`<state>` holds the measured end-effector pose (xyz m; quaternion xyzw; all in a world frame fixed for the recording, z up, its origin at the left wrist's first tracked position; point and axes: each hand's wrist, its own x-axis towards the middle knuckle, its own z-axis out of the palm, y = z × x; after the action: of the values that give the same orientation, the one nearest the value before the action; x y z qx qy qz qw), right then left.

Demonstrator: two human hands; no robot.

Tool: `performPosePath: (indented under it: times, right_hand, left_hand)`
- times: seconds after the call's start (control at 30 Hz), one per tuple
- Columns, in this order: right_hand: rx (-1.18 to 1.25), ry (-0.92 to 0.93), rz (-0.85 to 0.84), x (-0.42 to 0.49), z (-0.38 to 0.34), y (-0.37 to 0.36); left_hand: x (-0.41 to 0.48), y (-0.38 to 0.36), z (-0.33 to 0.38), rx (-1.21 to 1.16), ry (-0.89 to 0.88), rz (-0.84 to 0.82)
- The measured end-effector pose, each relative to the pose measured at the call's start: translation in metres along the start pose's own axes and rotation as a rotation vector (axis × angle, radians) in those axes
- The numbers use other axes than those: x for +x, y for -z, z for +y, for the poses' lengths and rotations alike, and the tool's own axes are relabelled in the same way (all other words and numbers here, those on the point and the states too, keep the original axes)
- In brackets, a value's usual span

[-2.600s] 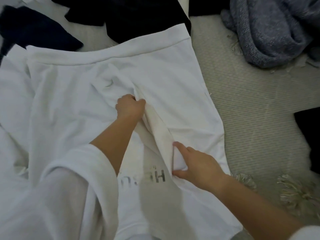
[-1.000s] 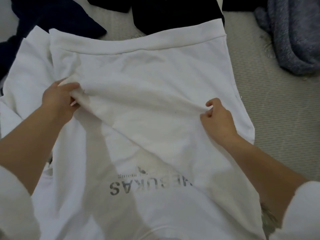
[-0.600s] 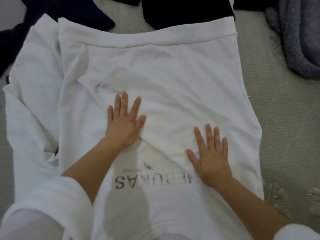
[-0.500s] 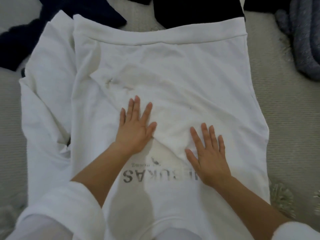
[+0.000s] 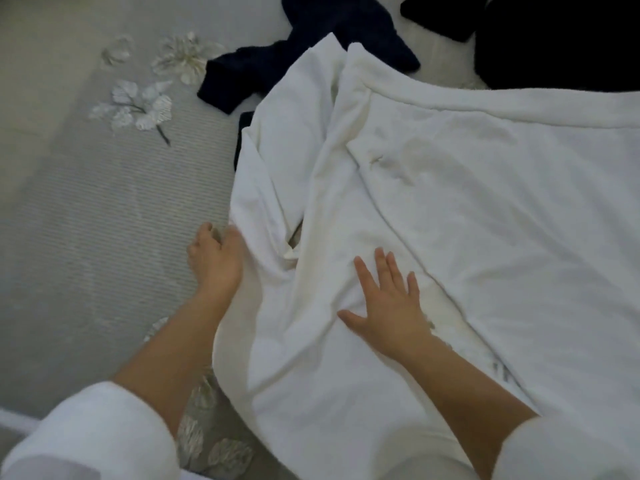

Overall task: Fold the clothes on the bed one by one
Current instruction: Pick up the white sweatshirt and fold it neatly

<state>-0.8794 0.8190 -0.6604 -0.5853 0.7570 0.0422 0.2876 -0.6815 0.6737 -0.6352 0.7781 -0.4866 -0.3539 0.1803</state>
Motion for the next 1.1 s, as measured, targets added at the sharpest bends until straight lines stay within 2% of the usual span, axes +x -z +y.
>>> performPosePath:
  times: [0.13,0.2,0.27,0.33,0.4,0.47,0.53,0.57,0.6,0.63,0.7,0.73,0.77,0.8,0.83,0.9,0.93,0.97,1.1]
  right_hand:
    - [-0.001,-0.024,-0.105,0.01,-0.005,0.026]
    - [-0.029,-0.016,-0.13,0.014,-0.004,0.039]
    - [-0.077,-0.002,-0.135,0.016,-0.007,0.046]
    - [-0.094,-0.003,-0.134,0.016,-0.009,0.05]
    - [-0.099,-0.01,-0.131,0.017,-0.01,0.051]
    - [-0.089,-0.017,-0.122,0.018,-0.011,0.051]
    - [-0.077,-0.011,-0.108,0.018,-0.01,0.051]
    - [-0.072,-0.007,-0.105,0.017,-0.009,0.051]
    - [-0.065,-0.003,-0.104,0.017,-0.008,0.051]
    - [-0.051,-0.001,-0.102,0.017,-0.005,0.052]
    - [0.037,0.013,-0.078,0.016,0.004,0.053]
    - [0.132,0.02,-0.046,0.015,0.009,0.054]
    - [0.246,0.009,-0.012,0.012,0.015,0.055]
    - [0.363,-0.026,0.014,0.008,0.02,0.056]
    - [0.472,-0.068,0.031,0.005,0.025,0.055]
    - [0.642,-0.123,0.044,-0.001,0.03,0.052]
    - [0.69,-0.134,0.046,-0.002,0.031,0.05]
    - [0.712,-0.141,0.05,-0.002,0.032,0.047]
    - [0.597,-0.101,0.073,-0.005,0.025,0.041]
  left_hand:
    - [0.021,0.013,0.013,-0.376,0.227,-0.198]
    - [0.019,0.017,0.023,-0.423,0.242,-0.277]
    - [0.02,0.029,0.026,-0.359,0.112,-0.182]
    - [0.016,0.048,0.023,-0.337,-0.027,0.007]
    - [0.009,0.069,0.018,-0.396,-0.064,0.154]
    - [-0.006,0.08,0.017,-0.384,-0.111,0.265]
    - [-0.026,0.075,0.028,-0.319,-0.271,0.319]
    - [-0.036,0.067,0.036,-0.285,-0.389,0.291]
    - [-0.047,0.057,0.045,-0.243,-0.531,0.192]
    - [-0.056,0.045,0.05,-0.184,-0.673,0.014]
    - [-0.072,0.017,0.053,0.059,-0.883,-0.458]
    - [-0.076,0.006,0.049,0.222,-0.879,-0.661]
    - [-0.078,-0.002,0.042,0.328,-0.8,-0.79]
    - [-0.077,-0.006,0.034,0.315,-0.726,-0.821]
    - [-0.073,-0.01,0.025,0.215,-0.686,-0.746]
    - [-0.061,-0.011,0.016,0.018,-0.598,-0.391]
    - [-0.054,-0.012,0.015,-0.024,-0.502,-0.26]
    - [-0.047,-0.013,0.017,-0.064,-0.378,-0.213]
    - [-0.029,-0.031,0.044,-0.36,0.024,-0.445]
